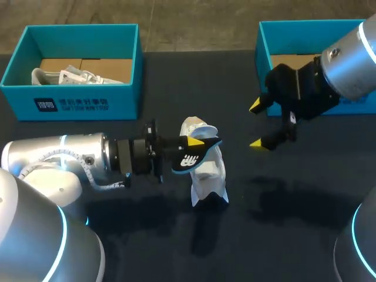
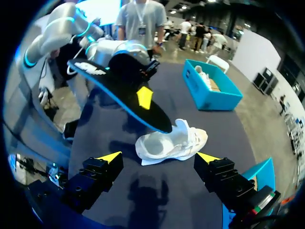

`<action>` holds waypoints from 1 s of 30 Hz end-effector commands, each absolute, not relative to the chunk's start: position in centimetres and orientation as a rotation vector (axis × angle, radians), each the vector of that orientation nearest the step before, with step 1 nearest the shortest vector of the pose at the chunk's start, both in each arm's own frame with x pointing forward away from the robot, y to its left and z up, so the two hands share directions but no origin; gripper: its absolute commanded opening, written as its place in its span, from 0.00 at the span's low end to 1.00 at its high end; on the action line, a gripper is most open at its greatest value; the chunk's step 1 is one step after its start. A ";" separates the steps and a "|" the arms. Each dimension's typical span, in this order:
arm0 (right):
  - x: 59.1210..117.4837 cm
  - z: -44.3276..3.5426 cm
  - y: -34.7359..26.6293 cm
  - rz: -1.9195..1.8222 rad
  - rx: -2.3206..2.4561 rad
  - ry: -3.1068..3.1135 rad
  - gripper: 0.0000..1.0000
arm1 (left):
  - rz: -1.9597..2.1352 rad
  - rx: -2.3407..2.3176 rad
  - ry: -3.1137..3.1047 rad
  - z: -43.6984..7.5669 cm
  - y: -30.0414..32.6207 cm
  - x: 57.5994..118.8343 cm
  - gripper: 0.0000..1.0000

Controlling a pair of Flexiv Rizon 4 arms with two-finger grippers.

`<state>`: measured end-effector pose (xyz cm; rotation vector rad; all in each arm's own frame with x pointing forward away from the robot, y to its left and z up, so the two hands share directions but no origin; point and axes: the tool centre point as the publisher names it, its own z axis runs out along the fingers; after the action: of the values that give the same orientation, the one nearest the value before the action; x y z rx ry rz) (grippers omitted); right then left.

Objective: Take the shoe out of the shoebox, open the shoe tongue, remove and reinsert the insole, then place the shoe into the shoebox

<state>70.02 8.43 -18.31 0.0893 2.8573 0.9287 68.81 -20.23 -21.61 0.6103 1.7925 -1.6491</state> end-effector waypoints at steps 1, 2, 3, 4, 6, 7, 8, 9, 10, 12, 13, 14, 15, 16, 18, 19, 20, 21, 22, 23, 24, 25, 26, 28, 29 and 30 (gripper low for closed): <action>69.6 -19.3 8.1 0.894 0.096 2.880 1.00 | -1.645 0.597 1.797 -22.0 -20.5 68.6 0.00; 69.6 -19.3 8.1 0.894 0.096 2.880 1.00 | -1.644 0.595 1.798 -22.1 -20.5 68.5 0.00; 69.6 -19.3 8.1 0.894 0.096 2.880 1.00 | -1.643 0.594 1.800 -22.2 -20.5 68.5 0.00; 69.6 -19.3 8.1 0.894 0.096 2.880 1.00 | -1.644 0.593 1.801 -22.4 -20.5 68.5 0.00; 69.6 -19.3 8.1 0.894 0.096 2.880 1.00 | -1.643 0.593 1.803 -22.7 -20.4 68.7 0.00; 69.6 -19.3 8.1 0.894 0.096 2.880 1.00 | -1.640 0.591 1.806 -22.9 -20.3 68.8 0.00; 69.6 -19.3 8.1 0.894 0.096 2.880 1.00 | -1.639 0.588 1.805 -23.1 -20.2 68.9 0.00; 69.6 -19.3 8.1 0.894 0.096 2.880 1.00 | -1.638 0.586 1.806 -23.3 -20.2 69.0 0.00; 69.6 -19.3 8.1 0.894 0.096 2.880 1.00 | -1.636 0.581 1.807 -23.5 -20.1 69.1 0.00; 69.6 -19.3 8.1 0.894 0.096 2.880 1.00 | -1.640 0.568 1.810 -23.8 -20.1 69.2 0.00; 69.6 -19.3 8.1 0.894 0.096 2.880 1.00 | -1.645 0.563 1.810 -24.0 -20.1 69.2 0.00; 69.6 -19.3 8.1 0.894 0.096 2.880 1.00 | -1.647 0.559 1.811 -24.2 -20.1 69.2 0.00; 69.9 -19.6 8.5 0.845 0.024 2.894 1.00 | -1.652 0.553 1.811 -24.4 -20.1 69.2 0.00; 70.3 -19.9 8.8 0.807 -0.047 2.881 1.00 | -1.656 0.547 1.808 -24.5 -20.1 69.2 0.00; 70.8 -20.7 9.1 0.783 -0.116 2.861 1.00 | -1.659 0.536 1.809 -24.9 -20.1 69.2 0.00; 71.0 -21.0 9.0 0.747 -0.124 2.856 1.00 | -1.660 0.533 1.808 -25.0 -20.1 69.2 0.00; 71.1 -21.3 9.0 0.715 -0.132 2.859 1.00 | -1.657 0.528 1.805 -25.2 -20.1 69.2 0.00; 71.3 -21.5 9.0 0.705 -0.146 2.857 1.00 | -1.658 0.526 1.803 -25.3 -20.1 69.3 0.00; 71.4 -21.9 8.9 0.709 -0.153 2.855 1.00 | -1.659 0.524 1.802 -25.4 -20.1 69.3 0.00; 71.4 -22.1 8.8 0.710 -0.154 2.857 1.00 | -1.659 0.522 1.803 -25.4 -20.1 69.3 0.00; 71.4 -22.4 8.7 0.709 -0.154 2.858 1.00 | -1.656 0.520 1.809 -25.5 -20.1 69.3 0.00; 71.5 -22.7 8.7 0.716 -0.152 2.875 1.00 | -1.659 0.517 1.813 -25.4 -20.1 69.2 0.00; 71.5 -23.0 8.6 0.713 -0.152 2.877 1.00 | -1.660 0.515 1.815 -25.4 -20.1 69.1 0.00; 71.4 -23.6 8.6 0.702 -0.164 2.887 1.00 | -1.673 0.505 1.822 -25.4 -20.0 69.0 0.00; 71.3 -23.8 8.6 0.701 -0.175 2.885 1.00 | -1.685 0.496 1.821 -25.5 -20.0 68.9 0.00; 71.3 -24.1 8.5 0.679 -0.188 2.893 1.00 | -1.685 0.495 1.822 -25.7 -20.0 68.9 0.00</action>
<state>70.58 7.91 -23.23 -0.1752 2.8812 0.6939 69.04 -19.98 -25.47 0.4959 1.8223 -1.6878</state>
